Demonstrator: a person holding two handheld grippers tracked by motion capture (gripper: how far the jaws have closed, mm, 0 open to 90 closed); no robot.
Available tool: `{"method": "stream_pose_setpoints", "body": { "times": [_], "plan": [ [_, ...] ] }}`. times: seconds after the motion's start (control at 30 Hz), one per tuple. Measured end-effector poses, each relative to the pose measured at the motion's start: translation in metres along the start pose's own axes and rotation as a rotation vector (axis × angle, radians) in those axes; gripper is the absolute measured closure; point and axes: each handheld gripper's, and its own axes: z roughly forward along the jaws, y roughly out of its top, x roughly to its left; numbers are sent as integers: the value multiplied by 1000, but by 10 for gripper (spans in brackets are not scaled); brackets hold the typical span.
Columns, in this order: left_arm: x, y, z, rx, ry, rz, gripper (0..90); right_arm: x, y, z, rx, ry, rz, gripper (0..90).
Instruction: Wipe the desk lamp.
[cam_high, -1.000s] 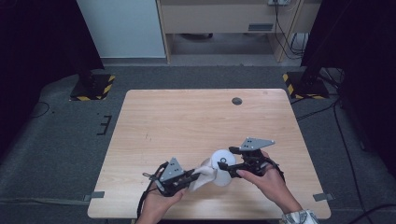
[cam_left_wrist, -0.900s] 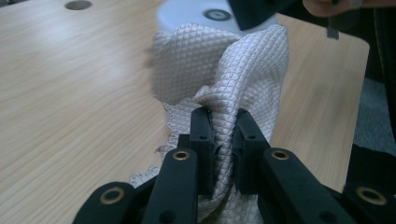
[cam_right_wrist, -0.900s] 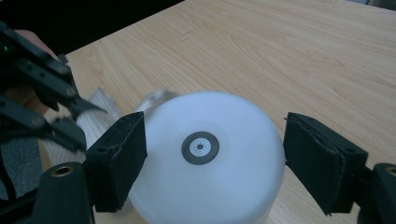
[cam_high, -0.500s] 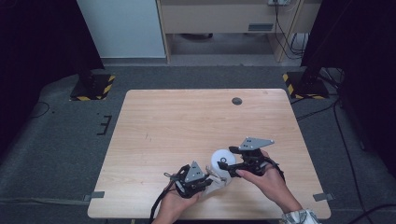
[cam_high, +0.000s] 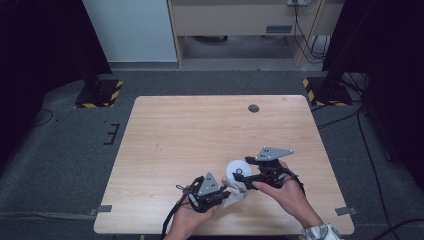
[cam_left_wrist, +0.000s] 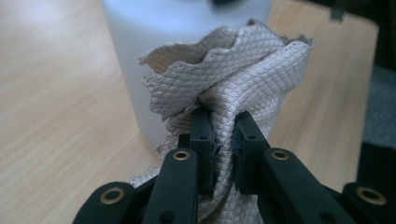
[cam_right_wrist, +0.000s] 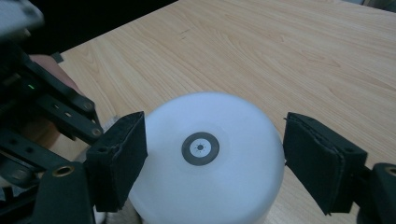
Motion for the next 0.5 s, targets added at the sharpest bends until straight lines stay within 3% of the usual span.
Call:
{"method": "stream_pose_setpoints", "body": {
  "times": [0.17, 0.3, 0.5],
  "plan": [
    [12, -5, 0, 25, 42, -15, 801, 0, 0, 0, -1, 1, -2, 227],
    [24, -2, -11, -43, 64, -66, 801, 0, 0, 0, -1, 2, -4, 236],
    [12, 11, -24, -101, 27, -58, 802, 0, 0, 0, -4, 3, -4, 242]
  ]
}}
